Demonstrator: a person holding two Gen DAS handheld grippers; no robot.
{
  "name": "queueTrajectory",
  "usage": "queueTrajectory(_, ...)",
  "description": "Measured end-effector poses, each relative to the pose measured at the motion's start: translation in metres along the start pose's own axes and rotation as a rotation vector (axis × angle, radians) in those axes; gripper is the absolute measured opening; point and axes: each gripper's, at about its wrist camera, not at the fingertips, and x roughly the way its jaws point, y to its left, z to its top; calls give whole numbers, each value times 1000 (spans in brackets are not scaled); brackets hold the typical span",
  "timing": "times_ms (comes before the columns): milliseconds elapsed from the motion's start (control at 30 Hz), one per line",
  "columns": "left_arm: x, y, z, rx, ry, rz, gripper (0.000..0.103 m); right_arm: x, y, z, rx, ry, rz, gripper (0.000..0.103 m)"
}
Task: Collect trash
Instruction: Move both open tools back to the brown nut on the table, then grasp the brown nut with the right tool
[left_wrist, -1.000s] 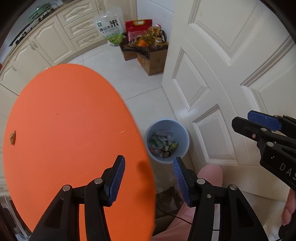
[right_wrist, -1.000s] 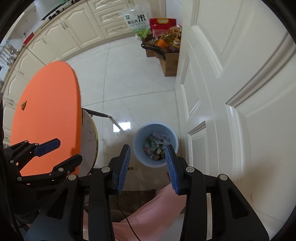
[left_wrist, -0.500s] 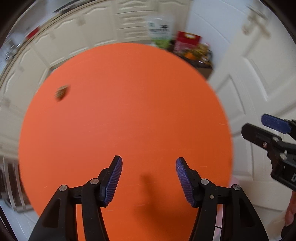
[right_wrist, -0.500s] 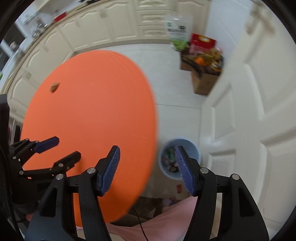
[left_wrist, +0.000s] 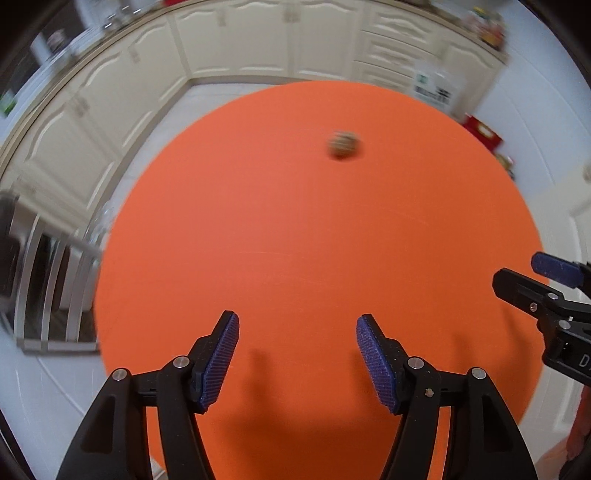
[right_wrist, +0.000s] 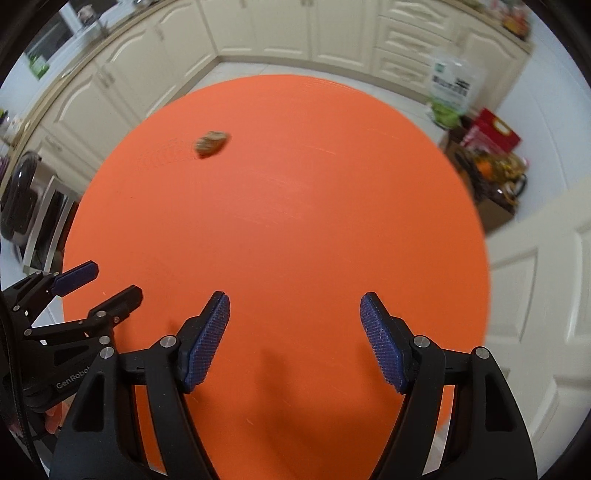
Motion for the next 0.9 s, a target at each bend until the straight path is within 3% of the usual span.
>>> queueTrajectory(267,14,54,34,-123,11,-18,62,32,48,62,-46,17,18,71)
queueTrajectory(567,62,102,85,-165,27,-26,62,74,74,122,-64,65,14,69)
queueTrajectory(867,82,120,107,-173,12,-52,66,101,80,140,-51,131,18,45)
queueTrajectory(900,83,122,108,-176,9,-46,66,97,82,139,-54,101,14,40)
